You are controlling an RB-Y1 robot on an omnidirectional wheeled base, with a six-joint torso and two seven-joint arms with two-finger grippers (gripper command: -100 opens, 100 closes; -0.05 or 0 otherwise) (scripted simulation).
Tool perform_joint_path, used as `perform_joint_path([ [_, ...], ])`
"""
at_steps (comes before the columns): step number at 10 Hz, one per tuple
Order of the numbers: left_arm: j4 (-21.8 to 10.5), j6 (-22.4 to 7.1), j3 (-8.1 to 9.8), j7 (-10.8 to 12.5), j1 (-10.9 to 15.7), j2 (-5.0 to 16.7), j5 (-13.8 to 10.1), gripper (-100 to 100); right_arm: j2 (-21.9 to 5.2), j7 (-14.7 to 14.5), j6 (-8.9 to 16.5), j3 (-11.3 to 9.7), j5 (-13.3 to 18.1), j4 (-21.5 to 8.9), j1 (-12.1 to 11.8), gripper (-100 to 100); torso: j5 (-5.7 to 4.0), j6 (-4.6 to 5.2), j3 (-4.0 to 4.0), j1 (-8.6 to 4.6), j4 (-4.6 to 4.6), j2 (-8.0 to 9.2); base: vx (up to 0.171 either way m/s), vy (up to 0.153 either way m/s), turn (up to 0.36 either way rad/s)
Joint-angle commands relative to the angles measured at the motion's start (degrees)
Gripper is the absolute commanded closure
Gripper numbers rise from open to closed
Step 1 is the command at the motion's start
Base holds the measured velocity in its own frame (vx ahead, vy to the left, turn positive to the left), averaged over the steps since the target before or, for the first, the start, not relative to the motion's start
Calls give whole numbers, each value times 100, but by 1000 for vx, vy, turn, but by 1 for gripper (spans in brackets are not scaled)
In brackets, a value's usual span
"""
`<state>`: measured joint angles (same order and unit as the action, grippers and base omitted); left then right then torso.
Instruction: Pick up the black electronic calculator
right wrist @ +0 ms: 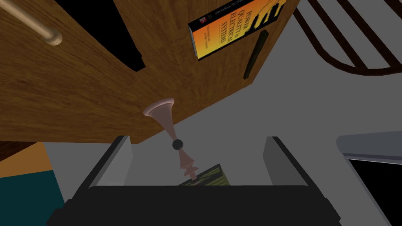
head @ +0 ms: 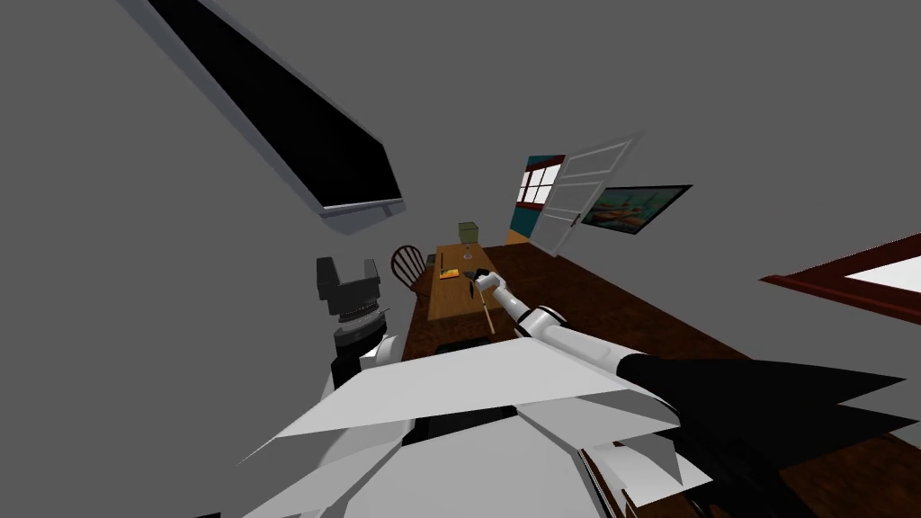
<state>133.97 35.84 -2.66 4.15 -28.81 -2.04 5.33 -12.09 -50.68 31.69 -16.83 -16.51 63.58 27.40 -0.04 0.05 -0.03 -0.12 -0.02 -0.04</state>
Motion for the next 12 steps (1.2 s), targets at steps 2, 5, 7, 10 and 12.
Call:
perform_joint_path([
  [2, 0, 0, 0, 0, 0, 0, 0, 0, 40, -139, 281, -66, -37, -397, 323, -100, 1, 0, 1, 6, 0, 1, 2, -28, 33],
  [5, 0, 0, 0, 0, 0, 0, 0, 0, 81, -237, 526, -117, -51, -926, 588, -100, 0, -2, 1, -1, 1, 0, 5, -47, 67],
  [7, 0, 0, 0, 0, 0, 0, 0, 0, 127, -322, 759, -164, -60, -1317, 842, -100, -1, -2, -1, -4, 0, -2, 7, -52, 70],
  [10, 0, 0, 0, 0, 0, 0, 0, 0, 232, -455, 1180, -248, -65, -1931, 1318, -100, 0, 1, 0, 1, 0, -1, 8, -43, 72],
  [12, 0, 0, 0, 0, 0, 0, 0, 0, 290, -507, 1382, -285, -63, -2236, 1537, -100, 0, 1, 0, 4, 0, -1, 7, -38, 62],
])
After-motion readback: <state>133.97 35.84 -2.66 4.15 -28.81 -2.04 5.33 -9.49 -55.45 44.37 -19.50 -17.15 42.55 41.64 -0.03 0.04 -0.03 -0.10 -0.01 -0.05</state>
